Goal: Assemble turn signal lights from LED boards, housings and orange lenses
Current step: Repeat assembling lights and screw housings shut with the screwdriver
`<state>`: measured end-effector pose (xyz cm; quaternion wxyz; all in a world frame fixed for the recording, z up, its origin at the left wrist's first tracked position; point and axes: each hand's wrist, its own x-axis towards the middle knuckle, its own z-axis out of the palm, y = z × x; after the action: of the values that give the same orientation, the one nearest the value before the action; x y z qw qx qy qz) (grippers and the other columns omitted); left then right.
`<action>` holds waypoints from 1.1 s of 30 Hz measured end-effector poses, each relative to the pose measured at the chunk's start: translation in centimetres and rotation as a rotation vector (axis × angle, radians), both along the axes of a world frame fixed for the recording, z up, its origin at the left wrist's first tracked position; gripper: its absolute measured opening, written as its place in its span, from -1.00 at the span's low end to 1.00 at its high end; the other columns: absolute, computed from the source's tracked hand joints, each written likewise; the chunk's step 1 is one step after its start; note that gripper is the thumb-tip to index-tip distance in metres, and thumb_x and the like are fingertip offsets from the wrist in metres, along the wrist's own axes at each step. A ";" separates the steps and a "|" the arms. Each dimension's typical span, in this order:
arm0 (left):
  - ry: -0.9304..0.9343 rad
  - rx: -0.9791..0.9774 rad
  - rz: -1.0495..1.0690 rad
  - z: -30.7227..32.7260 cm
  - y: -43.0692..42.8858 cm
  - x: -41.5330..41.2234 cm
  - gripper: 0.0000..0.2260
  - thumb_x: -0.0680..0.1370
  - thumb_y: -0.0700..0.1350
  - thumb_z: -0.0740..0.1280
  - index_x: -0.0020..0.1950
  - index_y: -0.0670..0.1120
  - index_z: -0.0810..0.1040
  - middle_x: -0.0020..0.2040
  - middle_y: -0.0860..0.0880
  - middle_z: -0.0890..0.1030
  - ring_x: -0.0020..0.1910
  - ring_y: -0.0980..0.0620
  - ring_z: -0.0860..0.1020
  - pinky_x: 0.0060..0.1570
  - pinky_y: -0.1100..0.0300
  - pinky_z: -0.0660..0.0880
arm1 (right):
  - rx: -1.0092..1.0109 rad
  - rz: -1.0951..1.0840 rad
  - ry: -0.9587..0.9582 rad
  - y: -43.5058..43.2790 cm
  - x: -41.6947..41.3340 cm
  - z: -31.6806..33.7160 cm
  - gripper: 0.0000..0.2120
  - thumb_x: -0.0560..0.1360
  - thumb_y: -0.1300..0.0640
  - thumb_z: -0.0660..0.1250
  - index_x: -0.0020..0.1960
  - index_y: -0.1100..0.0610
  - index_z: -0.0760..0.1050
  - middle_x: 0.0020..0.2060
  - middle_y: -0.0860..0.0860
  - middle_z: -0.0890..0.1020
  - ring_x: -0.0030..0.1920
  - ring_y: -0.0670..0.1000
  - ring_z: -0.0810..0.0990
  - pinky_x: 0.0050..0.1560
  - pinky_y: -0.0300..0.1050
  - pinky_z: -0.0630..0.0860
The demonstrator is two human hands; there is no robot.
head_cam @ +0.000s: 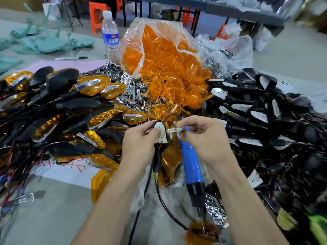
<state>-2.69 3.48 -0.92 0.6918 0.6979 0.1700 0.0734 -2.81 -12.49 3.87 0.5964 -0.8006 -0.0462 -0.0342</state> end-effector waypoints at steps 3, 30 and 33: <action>0.009 -0.030 -0.017 0.2 -0.2 -0.5 -0.71 0.58 -0.17 0.46 0.29 -0.01 0.69 -0.31 0.18 0.71 -0.23 0.05 0.57 -0.12 -0.17 0.65 | -0.045 -0.139 -0.112 -0.6 -0.6 0.3 -0.69 0.34 0.25 0.56 -0.22 -0.20 0.72 -0.34 -0.11 0.64 -0.32 -0.10 0.54 -0.25 -0.21 0.50; 0.082 -0.313 -0.268 1.8 0.4 -2.4 -0.86 0.62 -0.21 0.43 -0.04 -0.05 0.78 -0.14 -0.12 0.77 -0.29 0.05 0.71 -0.34 0.23 0.60 | 0.275 -0.220 0.067 2.8 -4.7 -1.1 -0.73 0.39 0.40 0.57 -0.18 0.02 0.72 -0.27 0.00 0.76 -0.21 -0.02 0.75 -0.16 -0.13 0.66; 0.102 -0.371 -0.248 1.8 0.0 -2.6 -0.78 0.62 -0.23 0.41 -0.13 -0.03 0.79 -0.16 -0.11 0.76 -0.32 0.05 0.70 -0.40 0.24 0.58 | 0.201 -0.322 0.027 3.4 -5.3 -1.8 -0.77 0.38 0.30 0.61 -0.19 -0.03 0.72 -0.29 -0.13 0.75 -0.22 -0.12 0.74 -0.17 -0.25 0.65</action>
<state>-5.28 3.53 0.87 0.8026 0.5770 0.1282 -0.0804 -8.16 -9.07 2.06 0.6609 -0.7343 0.0940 -0.1230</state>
